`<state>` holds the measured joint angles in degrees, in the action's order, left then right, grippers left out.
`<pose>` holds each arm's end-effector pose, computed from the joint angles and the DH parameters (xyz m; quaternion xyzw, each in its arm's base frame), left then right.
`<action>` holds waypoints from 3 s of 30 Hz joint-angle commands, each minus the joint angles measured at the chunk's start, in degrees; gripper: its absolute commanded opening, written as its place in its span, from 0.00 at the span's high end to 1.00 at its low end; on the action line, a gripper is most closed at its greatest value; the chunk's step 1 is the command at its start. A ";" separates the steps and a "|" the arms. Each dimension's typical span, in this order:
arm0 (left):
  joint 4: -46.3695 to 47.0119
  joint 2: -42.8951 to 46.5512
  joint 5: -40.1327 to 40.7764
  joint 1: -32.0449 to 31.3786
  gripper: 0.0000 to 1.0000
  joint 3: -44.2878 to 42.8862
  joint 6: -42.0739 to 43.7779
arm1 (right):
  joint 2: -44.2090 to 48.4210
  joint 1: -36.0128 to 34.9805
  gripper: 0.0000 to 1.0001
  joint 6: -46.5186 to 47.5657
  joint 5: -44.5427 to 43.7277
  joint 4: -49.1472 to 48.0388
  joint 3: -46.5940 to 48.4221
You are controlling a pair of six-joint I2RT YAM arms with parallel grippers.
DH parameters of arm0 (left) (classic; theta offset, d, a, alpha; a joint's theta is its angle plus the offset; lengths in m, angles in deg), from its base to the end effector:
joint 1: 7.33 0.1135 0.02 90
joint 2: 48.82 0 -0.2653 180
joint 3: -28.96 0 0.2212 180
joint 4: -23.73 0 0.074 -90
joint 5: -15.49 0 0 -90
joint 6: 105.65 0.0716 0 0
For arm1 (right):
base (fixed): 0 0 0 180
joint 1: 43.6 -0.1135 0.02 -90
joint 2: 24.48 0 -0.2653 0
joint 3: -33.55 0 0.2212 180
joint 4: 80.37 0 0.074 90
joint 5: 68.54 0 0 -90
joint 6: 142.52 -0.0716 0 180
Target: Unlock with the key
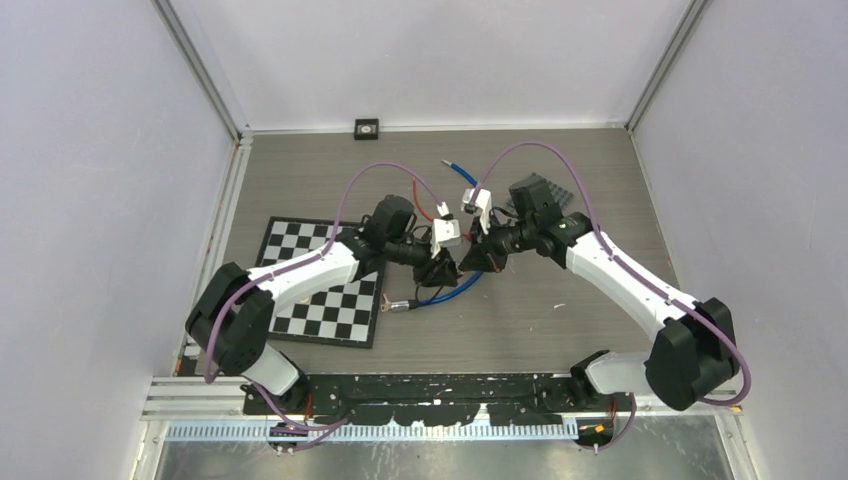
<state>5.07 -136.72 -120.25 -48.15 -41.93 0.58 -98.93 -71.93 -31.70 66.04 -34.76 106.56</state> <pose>0.2105 -0.2496 0.2416 0.5474 0.6355 -0.4274 0.3374 0.2008 0.1653 0.2720 -0.4844 0.7253 0.3744 0.3149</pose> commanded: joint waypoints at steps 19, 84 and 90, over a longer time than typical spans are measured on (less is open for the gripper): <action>10.70 0.92 23.23 0.29 1.00 0.86 -0.10 | -4.75 10.41 0.45 -35.04 6.02 -18.23 -0.87; 9.79 -1.23 22.23 -3.03 0.30 -3.80 10.21 | -13.45 10.14 1.00 -39.04 12.70 -23.78 0.13; 7.88 -1.96 23.89 -4.17 0.82 -3.70 13.63 | -13.24 10.45 0.99 -40.82 12.94 -25.83 -0.63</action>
<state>13.16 -138.53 -97.54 -51.60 -44.25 10.70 -112.68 -61.53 -70.69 76.71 -57.01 105.84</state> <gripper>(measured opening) 0.367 0.291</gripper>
